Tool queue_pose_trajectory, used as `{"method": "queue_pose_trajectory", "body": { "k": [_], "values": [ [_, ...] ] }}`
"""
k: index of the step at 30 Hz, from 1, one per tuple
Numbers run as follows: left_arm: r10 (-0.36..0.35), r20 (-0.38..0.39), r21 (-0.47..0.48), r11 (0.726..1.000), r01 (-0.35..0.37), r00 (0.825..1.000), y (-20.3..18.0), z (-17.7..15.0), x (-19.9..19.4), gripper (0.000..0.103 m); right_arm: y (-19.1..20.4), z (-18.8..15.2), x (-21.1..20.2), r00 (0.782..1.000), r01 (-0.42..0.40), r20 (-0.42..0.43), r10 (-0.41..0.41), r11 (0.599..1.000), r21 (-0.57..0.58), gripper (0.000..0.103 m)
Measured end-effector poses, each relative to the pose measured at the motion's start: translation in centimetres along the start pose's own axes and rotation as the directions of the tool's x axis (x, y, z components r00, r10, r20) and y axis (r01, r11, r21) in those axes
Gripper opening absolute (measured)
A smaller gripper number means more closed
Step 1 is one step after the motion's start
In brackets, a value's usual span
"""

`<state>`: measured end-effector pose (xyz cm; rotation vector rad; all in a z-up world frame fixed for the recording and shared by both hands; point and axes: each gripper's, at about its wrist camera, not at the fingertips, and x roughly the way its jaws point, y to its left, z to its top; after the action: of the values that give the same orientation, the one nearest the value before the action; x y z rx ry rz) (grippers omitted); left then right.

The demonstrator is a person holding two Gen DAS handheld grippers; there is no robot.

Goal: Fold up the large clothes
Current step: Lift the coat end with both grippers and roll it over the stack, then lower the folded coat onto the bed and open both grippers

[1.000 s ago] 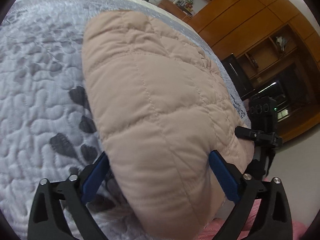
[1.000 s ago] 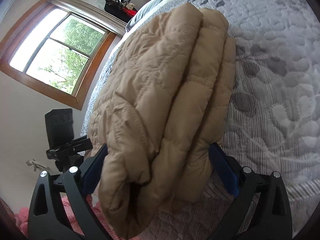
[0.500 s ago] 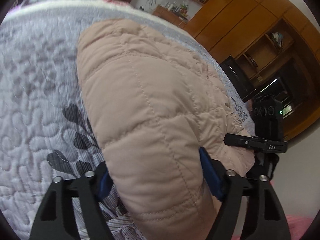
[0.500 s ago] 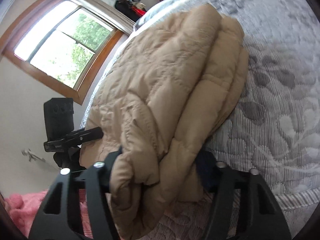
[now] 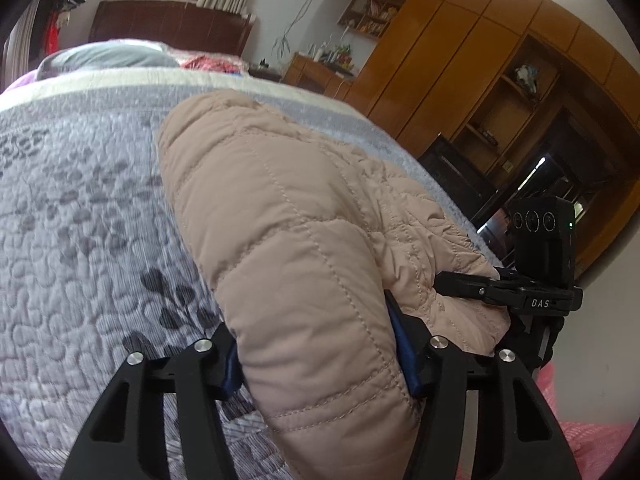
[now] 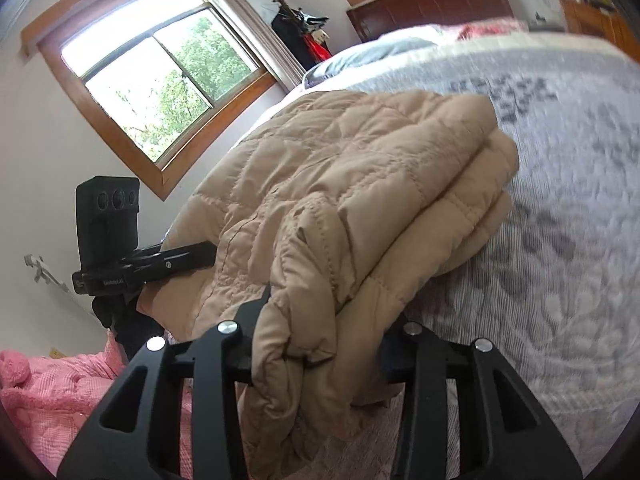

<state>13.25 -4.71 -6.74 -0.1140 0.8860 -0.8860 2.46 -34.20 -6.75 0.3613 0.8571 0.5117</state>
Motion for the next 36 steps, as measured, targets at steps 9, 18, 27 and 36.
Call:
{"method": "queue_pose_trajectory", "body": {
  "k": [9,18,27,36],
  "values": [
    [0.043,0.098,0.021,0.999,-0.045,0.994,1.8,4.6,-1.3,0.059,1.5,6.2,2.2,0.999,0.038,0.023,-0.035,0.994,-0.102,0.038],
    [0.114,0.170,-0.056,0.993,-0.106,0.979,9.4,9.8,-0.2,0.059,1.6,15.3,11.1,0.998,0.064,-0.001,-0.065,0.979,-0.191,0.038],
    [0.174,0.094,-0.195,0.969,-0.154,0.980,19.3,9.6,4.5,0.062,-4.2,16.6,21.6,0.994,-0.012,-0.111,0.001,0.995,-0.098,0.041],
    [0.133,0.030,-0.252,0.960,-0.122,0.991,21.3,8.2,5.1,0.081,-6.6,16.1,20.9,0.987,-0.043,-0.150,0.055,0.996,0.083,0.071]
  ]
}}
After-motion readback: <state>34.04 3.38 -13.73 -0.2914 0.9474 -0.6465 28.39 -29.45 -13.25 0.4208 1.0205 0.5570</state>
